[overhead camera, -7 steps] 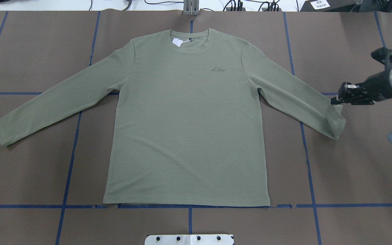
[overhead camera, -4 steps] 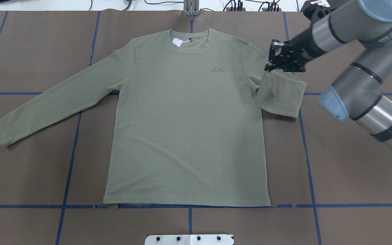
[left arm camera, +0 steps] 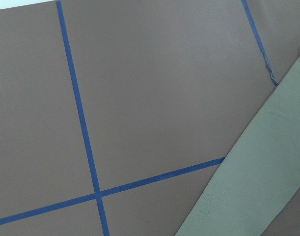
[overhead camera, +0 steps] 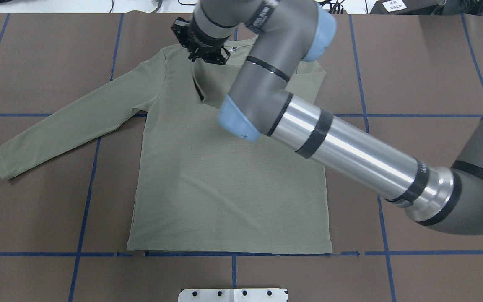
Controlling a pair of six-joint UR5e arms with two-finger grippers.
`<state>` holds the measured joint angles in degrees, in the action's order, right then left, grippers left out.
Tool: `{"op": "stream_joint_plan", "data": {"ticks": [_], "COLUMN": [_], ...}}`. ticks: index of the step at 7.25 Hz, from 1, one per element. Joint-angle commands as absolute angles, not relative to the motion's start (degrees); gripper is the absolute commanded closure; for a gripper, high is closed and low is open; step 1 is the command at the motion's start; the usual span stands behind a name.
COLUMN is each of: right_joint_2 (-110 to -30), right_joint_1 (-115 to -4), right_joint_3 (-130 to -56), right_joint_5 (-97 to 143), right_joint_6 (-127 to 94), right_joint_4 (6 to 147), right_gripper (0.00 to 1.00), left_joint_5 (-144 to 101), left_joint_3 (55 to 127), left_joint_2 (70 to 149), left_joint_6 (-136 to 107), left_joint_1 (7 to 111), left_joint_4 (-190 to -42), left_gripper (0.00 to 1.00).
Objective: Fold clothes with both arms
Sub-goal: 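Grasp the sleeve cuff with the right gripper and fold it across the shirt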
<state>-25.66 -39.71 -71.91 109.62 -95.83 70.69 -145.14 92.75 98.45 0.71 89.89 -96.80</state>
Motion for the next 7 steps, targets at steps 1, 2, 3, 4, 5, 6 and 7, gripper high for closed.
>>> {"op": "stream_joint_plan", "data": {"ticks": [1, 2, 3, 4, 5, 6, 7], "right_joint_2": [-18.8, -16.6, -15.7, -14.4, -12.7, -12.6, -12.3], "right_joint_1": [-34.4, -33.9, -32.6, -31.9, -30.7, -30.4, -30.3], "right_joint_3": [-57.2, -54.1, -52.1, -49.7, -47.4, -47.3, -47.8], "right_joint_5": [103.3, 103.0, 100.1, 97.8, 96.8, 96.7, 96.6], "right_joint_6": [-96.0, -95.8, -95.7, -95.7, -95.7, -95.7, -96.1], "right_joint_4": [58.3, 58.2, 58.1, 58.0, 58.1, 58.1, 58.2], "right_gripper": [1.00, 1.00, 0.97, 0.03, 0.02, 0.01, 0.01], "left_joint_5": [-145.5, -145.5, -145.5, -145.5, -146.0, -147.4, -148.2], "left_joint_3": [92.6, 92.6, 92.7, 92.4, 92.5, 92.8, 92.4], "left_joint_2": [98.4, 98.4, 98.4, 98.4, 98.4, 97.9, 97.8], "left_joint_6": [0.8, 0.7, 0.6, 0.9, -1.1, -5.8, -10.9], "left_joint_1": [89.7, 89.6, 89.5, 88.3, 85.3, 82.6, 79.0], "left_joint_4": [-96.8, -96.9, -96.8, -96.8, -96.6, -96.9, -97.4], "left_gripper": [0.00, 0.00, 0.00, 0.00, 0.00, 0.00, 0.00]}}
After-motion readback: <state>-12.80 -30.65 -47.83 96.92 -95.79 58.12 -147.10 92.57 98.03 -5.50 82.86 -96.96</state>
